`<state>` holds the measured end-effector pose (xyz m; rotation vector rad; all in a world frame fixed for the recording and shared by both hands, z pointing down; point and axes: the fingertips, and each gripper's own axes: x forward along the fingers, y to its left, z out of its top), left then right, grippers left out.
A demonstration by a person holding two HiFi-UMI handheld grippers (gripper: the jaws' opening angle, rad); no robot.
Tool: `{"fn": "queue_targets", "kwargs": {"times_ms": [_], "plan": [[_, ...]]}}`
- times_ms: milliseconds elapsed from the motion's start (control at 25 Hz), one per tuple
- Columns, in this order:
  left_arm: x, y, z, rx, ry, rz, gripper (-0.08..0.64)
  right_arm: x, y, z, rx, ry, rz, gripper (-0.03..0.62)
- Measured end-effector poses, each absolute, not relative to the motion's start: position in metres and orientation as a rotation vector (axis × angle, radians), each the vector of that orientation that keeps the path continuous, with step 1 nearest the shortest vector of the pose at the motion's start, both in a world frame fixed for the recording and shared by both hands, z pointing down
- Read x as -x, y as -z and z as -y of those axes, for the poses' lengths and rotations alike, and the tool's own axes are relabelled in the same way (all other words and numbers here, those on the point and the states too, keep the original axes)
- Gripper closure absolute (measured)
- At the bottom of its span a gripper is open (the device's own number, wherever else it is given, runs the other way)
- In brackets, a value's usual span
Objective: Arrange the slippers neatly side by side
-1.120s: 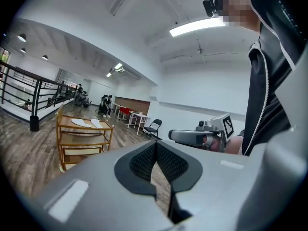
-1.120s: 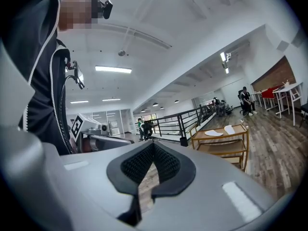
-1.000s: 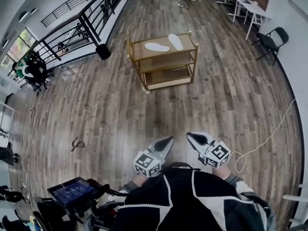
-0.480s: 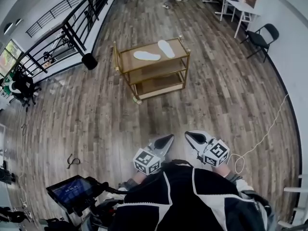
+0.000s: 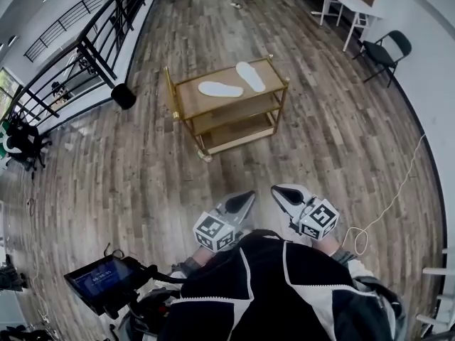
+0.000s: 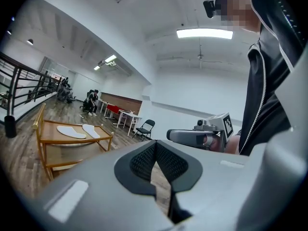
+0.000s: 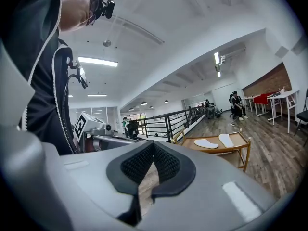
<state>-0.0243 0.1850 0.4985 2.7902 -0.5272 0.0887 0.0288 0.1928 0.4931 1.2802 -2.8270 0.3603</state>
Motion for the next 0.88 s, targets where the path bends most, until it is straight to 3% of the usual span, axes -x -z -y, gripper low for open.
{"fn": "queue_targets", "kwargs": {"times_ms": [440,880], "plan": [[0.048,-0.516,-0.113,-2.738,-0.053,0.558,0.541,-0.008,-0.503,-0.122,-1.251,-0.384,2.800,0.588],[0.009,-0.524,-0.015,-2.695,-0.086,0.667,0.541,-0.045,-0.509,-0.017,-1.133,-0.402,2.864,0.588]]}}
